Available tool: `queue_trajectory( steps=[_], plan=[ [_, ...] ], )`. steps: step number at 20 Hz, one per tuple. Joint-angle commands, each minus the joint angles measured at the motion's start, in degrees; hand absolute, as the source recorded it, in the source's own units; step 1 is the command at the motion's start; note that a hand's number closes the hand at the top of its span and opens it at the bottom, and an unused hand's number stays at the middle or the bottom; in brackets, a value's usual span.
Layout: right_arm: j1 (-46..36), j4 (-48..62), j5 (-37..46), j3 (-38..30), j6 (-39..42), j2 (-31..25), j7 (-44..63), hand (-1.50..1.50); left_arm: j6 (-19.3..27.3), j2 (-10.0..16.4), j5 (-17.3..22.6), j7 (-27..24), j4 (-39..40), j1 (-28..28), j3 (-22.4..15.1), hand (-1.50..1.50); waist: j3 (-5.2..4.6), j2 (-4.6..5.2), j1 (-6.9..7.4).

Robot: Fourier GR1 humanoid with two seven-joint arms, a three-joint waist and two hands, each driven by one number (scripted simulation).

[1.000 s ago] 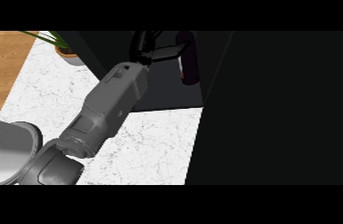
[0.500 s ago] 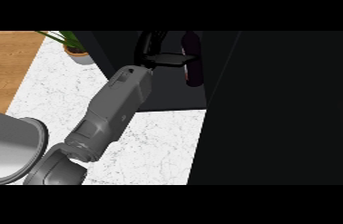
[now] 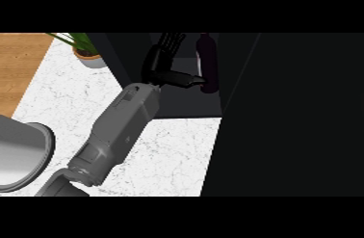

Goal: Pick up the wine, place it into the cabinet and close the cabinet

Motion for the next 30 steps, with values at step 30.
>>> queue_trajectory(
  steps=[30],
  plan=[
    [1.89, -12.28, -4.03, -1.15, 5.45, -7.86, 5.65, -1.5, -1.31, 12.16, 4.69, 9.07, -60.35, 54.66, -12.82, -1.5, -0.04, 0.47, 1.87]
  ],
)
